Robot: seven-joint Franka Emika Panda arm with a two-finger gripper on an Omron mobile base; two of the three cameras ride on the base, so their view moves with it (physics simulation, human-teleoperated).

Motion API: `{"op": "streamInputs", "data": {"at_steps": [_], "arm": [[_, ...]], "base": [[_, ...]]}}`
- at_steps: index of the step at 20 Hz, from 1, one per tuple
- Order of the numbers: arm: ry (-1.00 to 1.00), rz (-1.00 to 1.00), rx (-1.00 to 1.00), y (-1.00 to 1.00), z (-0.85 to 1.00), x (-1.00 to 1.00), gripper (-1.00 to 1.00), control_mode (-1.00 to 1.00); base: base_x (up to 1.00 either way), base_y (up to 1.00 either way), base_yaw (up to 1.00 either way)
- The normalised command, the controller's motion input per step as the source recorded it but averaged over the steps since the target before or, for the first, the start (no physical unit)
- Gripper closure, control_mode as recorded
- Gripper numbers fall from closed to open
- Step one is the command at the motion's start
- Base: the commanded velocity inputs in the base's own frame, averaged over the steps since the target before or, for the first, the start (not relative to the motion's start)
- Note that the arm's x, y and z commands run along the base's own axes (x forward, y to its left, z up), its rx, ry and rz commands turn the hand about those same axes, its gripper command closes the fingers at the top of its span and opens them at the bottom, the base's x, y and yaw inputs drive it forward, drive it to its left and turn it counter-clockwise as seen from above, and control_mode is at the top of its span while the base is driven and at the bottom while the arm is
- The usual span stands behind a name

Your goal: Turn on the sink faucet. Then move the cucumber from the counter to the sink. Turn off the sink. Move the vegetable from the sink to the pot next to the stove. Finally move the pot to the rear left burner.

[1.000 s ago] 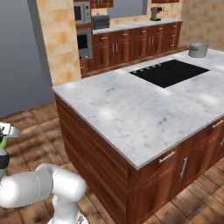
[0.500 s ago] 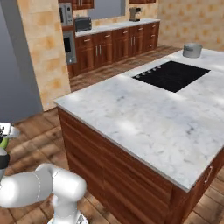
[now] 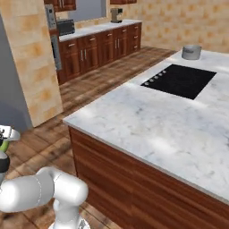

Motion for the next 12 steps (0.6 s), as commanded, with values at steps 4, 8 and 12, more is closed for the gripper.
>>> {"op": "streamInputs", "data": {"at_steps": [4, 8, 12], "arm": [[0.0, 0.0, 0.0, 0.0, 0.0, 0.0, 1.0, 1.0], [0.0, 0.0, 0.0, 0.0, 0.0, 0.0, 1.0, 1.0], [0.0, 0.0, 0.0, 0.0, 0.0, 0.0, 1.0, 1.0]], "base": [[0.3, 1.0, -0.32], [0.28, 1.0, -0.32], [0.27, 1.0, -0.33]]}}
